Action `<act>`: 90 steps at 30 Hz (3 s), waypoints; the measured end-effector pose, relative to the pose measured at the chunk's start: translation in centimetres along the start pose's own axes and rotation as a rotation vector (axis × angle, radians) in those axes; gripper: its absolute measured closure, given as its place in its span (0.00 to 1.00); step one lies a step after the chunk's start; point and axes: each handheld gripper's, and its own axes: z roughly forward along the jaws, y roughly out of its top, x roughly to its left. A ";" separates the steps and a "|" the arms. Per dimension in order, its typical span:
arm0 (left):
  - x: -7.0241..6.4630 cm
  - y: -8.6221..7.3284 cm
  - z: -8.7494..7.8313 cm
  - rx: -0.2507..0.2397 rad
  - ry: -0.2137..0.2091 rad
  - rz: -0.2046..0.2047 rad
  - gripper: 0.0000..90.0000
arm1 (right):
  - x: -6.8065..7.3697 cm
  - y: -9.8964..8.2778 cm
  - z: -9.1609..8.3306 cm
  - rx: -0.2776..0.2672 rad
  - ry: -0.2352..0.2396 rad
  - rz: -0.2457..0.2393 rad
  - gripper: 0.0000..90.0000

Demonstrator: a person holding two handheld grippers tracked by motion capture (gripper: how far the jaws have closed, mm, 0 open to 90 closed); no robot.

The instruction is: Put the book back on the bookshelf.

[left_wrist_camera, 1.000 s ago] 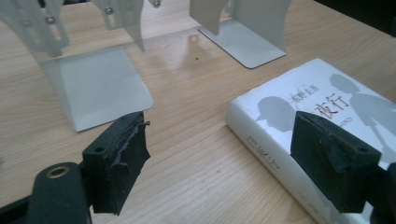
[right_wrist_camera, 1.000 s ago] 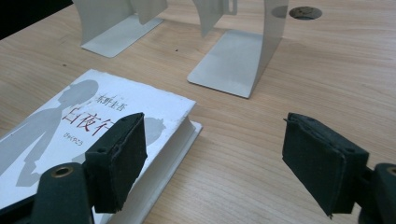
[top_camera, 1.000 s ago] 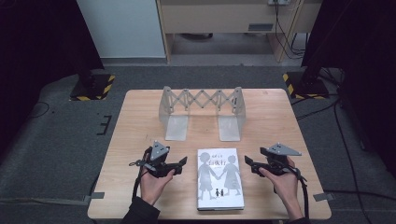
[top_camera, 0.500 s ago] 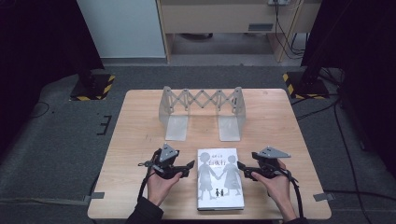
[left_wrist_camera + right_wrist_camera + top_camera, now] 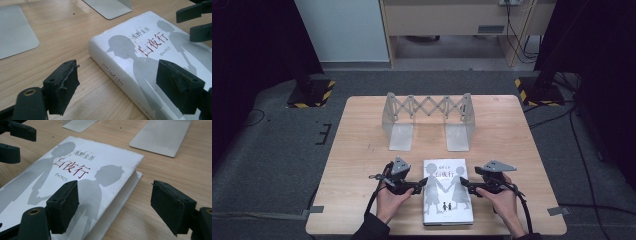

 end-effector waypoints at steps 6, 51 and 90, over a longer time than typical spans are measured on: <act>-0.6 -0.3 0.7 0.019 -0.020 0.021 0.19 | 0.4 -0.3 0.5 0.010 0.024 0.012 0.25; -1.3 -1.1 2.1 0.027 -0.133 0.017 0.12 | 1.0 -0.4 1.7 -0.007 0.097 0.062 0.27; 1.5 -1.0 0.0 -0.063 -0.058 -0.008 0.21 | 2.3 1.7 2.4 -0.077 0.177 0.117 0.28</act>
